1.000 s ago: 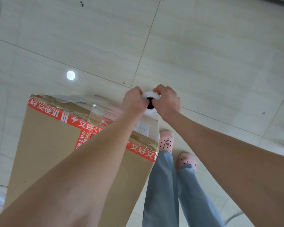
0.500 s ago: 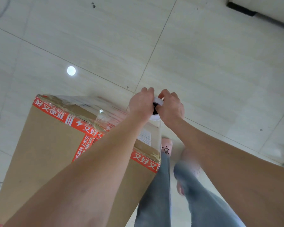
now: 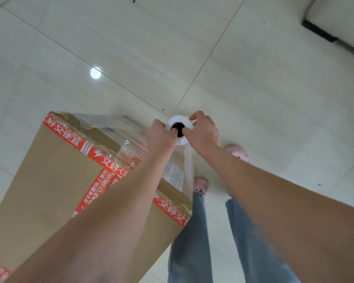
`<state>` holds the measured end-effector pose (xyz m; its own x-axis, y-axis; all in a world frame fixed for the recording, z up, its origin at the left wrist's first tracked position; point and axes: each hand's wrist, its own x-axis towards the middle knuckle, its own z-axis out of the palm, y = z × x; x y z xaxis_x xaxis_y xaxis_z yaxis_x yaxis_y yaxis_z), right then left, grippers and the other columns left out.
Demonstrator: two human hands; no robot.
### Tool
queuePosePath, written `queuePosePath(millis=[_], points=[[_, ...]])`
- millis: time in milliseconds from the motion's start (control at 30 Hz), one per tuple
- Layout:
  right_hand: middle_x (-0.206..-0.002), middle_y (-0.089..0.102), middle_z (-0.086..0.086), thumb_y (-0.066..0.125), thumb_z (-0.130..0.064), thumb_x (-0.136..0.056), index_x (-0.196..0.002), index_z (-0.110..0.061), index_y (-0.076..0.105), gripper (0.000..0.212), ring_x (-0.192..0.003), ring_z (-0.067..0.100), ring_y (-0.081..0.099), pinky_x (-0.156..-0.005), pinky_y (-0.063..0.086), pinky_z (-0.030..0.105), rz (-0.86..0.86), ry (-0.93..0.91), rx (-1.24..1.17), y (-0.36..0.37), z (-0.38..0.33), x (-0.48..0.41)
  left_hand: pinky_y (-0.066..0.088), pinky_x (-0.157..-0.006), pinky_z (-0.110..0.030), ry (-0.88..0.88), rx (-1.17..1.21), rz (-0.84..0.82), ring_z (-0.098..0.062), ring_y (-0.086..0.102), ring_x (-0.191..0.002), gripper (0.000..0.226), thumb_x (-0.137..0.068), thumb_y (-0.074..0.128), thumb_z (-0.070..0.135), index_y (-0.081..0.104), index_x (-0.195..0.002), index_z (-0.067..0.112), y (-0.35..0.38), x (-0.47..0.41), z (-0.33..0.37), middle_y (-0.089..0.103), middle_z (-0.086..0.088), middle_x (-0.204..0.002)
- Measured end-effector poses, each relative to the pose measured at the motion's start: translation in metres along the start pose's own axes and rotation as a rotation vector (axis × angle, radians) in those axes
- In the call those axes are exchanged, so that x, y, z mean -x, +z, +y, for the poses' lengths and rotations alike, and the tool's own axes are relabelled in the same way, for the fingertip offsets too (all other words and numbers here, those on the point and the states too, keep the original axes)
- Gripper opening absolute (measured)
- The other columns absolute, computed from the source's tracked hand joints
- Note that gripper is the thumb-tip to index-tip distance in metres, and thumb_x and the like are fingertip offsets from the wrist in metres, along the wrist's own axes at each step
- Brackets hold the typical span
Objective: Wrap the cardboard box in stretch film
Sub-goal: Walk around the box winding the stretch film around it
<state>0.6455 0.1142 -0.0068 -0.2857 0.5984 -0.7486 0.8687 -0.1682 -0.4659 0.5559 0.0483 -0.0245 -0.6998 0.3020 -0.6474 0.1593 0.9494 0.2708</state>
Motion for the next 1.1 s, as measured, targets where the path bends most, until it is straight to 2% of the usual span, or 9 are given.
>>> queuePosePath(millis=[67,133,233,333,400,500,633,833,1100], points=[[-0.118,0.051,0.003,0.062,-0.026,-0.085,-0.121,-0.021,0.049,0.039,-0.096,0.023,0.055,-0.072,0.040,0.030,-0.016,-0.001,0.027,-0.002,-0.002,-0.002,0.044,-0.060,-0.032,0.042,-0.048,0.008,-0.023,0.056,-0.077,0.021,-0.084,0.061,0.022,0.050,-0.095,0.007,0.002,0.003,0.000,0.060,-0.010,-0.096],[-0.116,0.051,0.002,0.062,-0.025,-0.086,-0.120,-0.021,0.049,0.037,-0.091,0.022,0.054,-0.071,0.039,0.029,-0.034,-0.003,0.062,-0.005,-0.003,-0.005,0.047,-0.066,-0.037,0.182,-0.174,0.012,-0.025,0.054,-0.080,0.022,-0.085,0.058,0.017,0.049,-0.104,0.008,0.001,0.006,0.007,0.053,-0.007,-0.101],[-0.114,0.053,0.001,0.063,-0.026,-0.085,-0.116,-0.023,0.050,0.034,-0.092,0.023,0.058,-0.070,0.041,0.030,-0.057,0.000,0.084,-0.006,-0.006,-0.012,0.041,-0.061,-0.036,0.372,-0.380,0.017,-0.028,0.055,-0.083,0.023,-0.086,0.054,0.013,0.051,-0.108,0.010,-0.005,0.000,0.020,0.050,-0.008,-0.104],[-0.111,0.054,0.001,0.062,-0.024,-0.083,-0.110,-0.024,0.052,0.028,-0.088,0.024,0.060,-0.065,0.042,0.030,-0.065,-0.023,0.117,-0.006,-0.009,-0.016,0.038,-0.057,-0.033,0.418,-0.504,-0.011,-0.030,0.058,-0.081,0.019,-0.086,0.052,0.015,0.054,-0.104,0.010,-0.011,-0.008,0.028,0.054,-0.008,-0.100],[-0.111,0.053,0.001,0.060,-0.022,-0.084,-0.111,-0.024,0.053,0.028,-0.087,0.025,0.059,-0.064,0.043,0.031,-0.079,-0.083,0.169,-0.006,-0.015,-0.019,0.038,-0.058,-0.032,0.397,-0.493,-0.028,-0.030,0.058,-0.081,0.017,-0.085,0.052,0.016,0.055,-0.099,0.009,-0.015,-0.014,0.027,0.054,-0.007,-0.094],[-0.114,0.051,0.001,0.055,-0.019,-0.086,-0.113,-0.027,0.055,0.028,-0.091,0.025,0.057,-0.066,0.039,0.030,-0.089,-0.194,0.235,-0.003,-0.027,-0.028,0.040,-0.061,-0.032,0.301,-0.351,-0.015,-0.028,0.059,-0.082,0.011,-0.084,0.052,0.018,0.054,-0.091,0.010,-0.022,-0.026,0.022,0.054,-0.004,-0.085],[-0.116,0.051,-0.001,0.050,-0.015,-0.088,-0.113,-0.029,0.057,0.030,-0.093,0.022,0.056,-0.069,0.037,0.027,-0.104,-0.289,0.238,0.002,-0.045,-0.037,0.043,-0.065,-0.033,0.133,-0.200,0.019,-0.028,0.058,-0.086,0.010,-0.082,0.054,0.013,0.054,-0.092,0.012,-0.036,-0.036,0.016,0.062,-0.008,-0.090],[-0.110,0.062,0.004,0.061,-0.023,-0.086,-0.121,-0.023,0.053,0.036,-0.095,0.024,0.061,-0.074,0.044,0.029,-0.206,-0.278,0.195,0.021,-0.077,-0.043,0.040,-0.070,-0.033,-0.048,-0.132,0.065,-0.028,0.057,-0.094,0.021,-0.085,0.058,0.014,0.054,-0.104,0.007,-0.067,-0.053,-0.002,0.059,-0.010,-0.098],[-0.095,0.060,0.006,0.060,-0.015,-0.087,-0.110,-0.019,0.056,0.024,-0.085,0.026,0.059,-0.068,0.043,0.029,-0.314,-0.275,0.153,0.048,-0.090,-0.037,0.045,-0.073,-0.036,-0.164,-0.107,0.091,-0.032,0.059,-0.097,0.021,-0.085,0.059,0.011,0.054,-0.104,0.006,-0.076,-0.053,-0.029,0.061,-0.014,-0.104]])
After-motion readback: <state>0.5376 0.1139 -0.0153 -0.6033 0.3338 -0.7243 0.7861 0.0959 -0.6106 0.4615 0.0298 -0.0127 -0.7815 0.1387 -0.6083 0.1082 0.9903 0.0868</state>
